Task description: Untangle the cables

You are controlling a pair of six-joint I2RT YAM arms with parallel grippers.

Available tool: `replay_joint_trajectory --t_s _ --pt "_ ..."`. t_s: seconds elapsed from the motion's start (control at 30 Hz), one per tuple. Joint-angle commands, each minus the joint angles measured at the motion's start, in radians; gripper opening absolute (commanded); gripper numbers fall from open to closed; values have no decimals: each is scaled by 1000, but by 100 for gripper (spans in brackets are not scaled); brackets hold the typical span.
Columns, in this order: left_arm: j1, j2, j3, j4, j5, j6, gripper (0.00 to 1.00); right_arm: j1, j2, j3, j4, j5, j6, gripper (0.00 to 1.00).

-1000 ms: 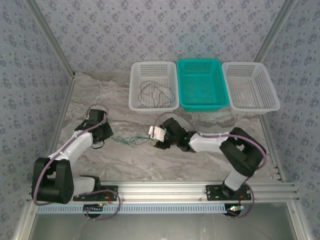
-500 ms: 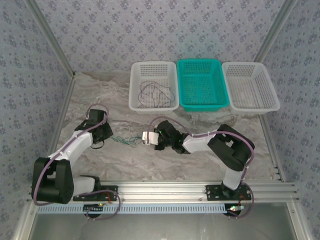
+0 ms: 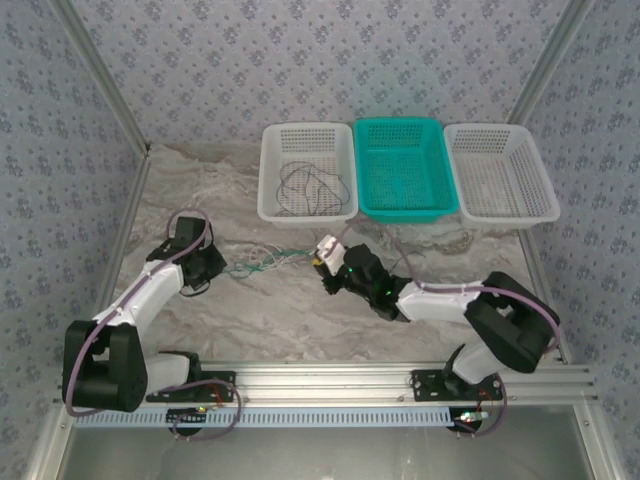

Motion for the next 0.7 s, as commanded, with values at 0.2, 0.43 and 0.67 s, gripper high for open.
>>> replay_joint_trajectory --t_s 0.2,0.43,0.67 --pt "85 -28 -8 -115 -334 17 0 -355 -291 -113 -395 430 612 0" --pt "85 -31 -9 -116 -334 18 0 -573 -404 -125 -532 368 733 0" --pt "80 -53 -49 26 -110 134 1 -518 -421 -113 -399 -32 420 0"
